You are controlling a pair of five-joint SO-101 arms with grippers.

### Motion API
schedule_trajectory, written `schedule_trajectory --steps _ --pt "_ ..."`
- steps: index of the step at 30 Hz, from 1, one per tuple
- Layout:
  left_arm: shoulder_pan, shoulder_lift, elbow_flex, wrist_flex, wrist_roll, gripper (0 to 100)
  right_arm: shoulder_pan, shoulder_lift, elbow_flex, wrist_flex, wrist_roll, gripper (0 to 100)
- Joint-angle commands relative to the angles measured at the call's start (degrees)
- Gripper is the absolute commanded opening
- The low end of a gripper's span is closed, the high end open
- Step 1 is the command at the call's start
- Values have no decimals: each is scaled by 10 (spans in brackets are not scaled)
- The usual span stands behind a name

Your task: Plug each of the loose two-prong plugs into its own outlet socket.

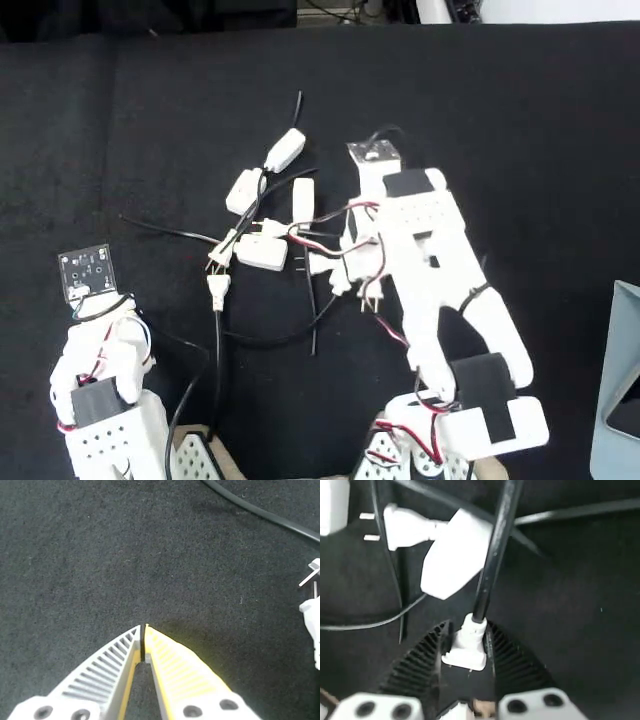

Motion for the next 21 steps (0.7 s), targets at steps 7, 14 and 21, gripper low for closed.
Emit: schedule_trajectory --steps 7,14,21 --pt "-3 -2 10 -12 -4 30 12 -27 5 12 6 174" --pt "-3 -2 10 -12 -4 30 12 -24 11 39 -18 173" --pt "-4 -2 10 -12 -4 30 38 -23 56 -29 -15 173"
